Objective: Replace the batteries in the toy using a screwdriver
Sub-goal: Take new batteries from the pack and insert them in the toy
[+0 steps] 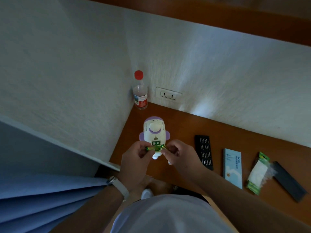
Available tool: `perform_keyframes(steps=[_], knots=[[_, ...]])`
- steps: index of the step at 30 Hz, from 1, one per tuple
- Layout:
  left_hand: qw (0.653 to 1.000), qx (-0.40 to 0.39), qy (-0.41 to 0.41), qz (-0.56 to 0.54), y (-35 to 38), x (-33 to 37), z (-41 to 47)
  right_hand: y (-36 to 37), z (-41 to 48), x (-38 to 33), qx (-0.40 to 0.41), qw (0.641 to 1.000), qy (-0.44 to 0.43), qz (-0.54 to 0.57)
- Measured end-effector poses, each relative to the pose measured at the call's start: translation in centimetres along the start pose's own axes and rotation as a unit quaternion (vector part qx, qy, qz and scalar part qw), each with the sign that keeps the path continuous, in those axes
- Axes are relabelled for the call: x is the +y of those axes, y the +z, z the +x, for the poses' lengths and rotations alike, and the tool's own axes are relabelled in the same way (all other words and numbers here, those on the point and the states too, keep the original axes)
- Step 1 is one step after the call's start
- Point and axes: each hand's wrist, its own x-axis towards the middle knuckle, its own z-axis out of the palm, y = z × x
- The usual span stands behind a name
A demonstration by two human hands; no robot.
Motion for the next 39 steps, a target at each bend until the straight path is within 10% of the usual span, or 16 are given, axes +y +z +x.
perform_keyframes(steps=[15,39], knots=[[0.948,0.023,0.222,0.228,-0.9,-1.2,0.8,1.3,1.6,0.6,0.023,0.998,-0.049,-0.034],[0.936,-0.022,0.155,0.316,1.3,-2.2,2.8,2.9,3.3,1.3,-0.014,0.984,-0.136,-0.113]])
